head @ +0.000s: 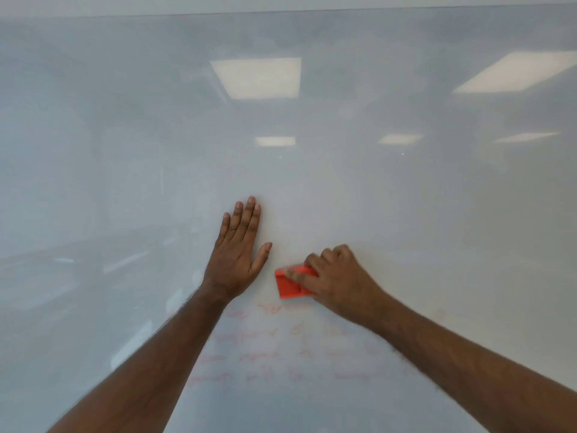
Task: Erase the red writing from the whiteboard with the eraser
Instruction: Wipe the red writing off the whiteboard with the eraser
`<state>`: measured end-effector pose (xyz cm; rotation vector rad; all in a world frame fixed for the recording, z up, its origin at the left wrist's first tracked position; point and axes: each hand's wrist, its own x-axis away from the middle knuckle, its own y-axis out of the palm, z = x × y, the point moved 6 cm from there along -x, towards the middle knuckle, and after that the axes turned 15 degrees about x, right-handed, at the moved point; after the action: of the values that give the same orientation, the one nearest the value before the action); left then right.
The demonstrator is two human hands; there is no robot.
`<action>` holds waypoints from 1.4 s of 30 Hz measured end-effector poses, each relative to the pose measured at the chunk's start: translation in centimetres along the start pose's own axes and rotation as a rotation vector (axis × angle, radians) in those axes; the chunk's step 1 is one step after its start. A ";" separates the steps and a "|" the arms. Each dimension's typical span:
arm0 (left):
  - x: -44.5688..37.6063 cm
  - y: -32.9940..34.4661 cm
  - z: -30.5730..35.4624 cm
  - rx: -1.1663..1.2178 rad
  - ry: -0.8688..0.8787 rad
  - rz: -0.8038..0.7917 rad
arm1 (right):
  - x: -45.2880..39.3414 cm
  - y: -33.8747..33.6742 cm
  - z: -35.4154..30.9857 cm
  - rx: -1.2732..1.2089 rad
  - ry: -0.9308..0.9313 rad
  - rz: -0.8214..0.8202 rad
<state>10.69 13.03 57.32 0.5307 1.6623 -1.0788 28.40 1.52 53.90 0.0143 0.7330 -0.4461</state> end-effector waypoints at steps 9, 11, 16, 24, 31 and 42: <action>0.3 -3.6 -4.6 -0.028 -0.015 0.017 | 5.7 1.1 -0.8 0.041 -0.211 -0.074; 0.5 -4.8 -6.3 -0.046 -0.033 0.052 | 5.5 0.4 1.9 0.061 -0.151 -0.047; 1.0 -7.6 -10.6 -0.071 -0.145 0.139 | 2.5 -1.0 9.8 0.120 0.150 -0.054; 1.4 -7.7 -11.7 -0.133 -0.052 0.155 | -4.5 -1.2 7.7 0.016 0.410 -0.070; 1.7 -7.7 -12.3 -0.173 0.020 0.163 | -5.7 -0.7 1.1 0.003 0.304 -0.051; 2.8 -8.0 -12.9 -0.171 0.102 0.161 | 2.5 1.5 -5.2 0.045 -0.144 -0.097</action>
<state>-3.21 19.57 58.64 0.6045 1.7501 -0.7960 27.27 2.74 48.24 -0.0108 0.5835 -0.5508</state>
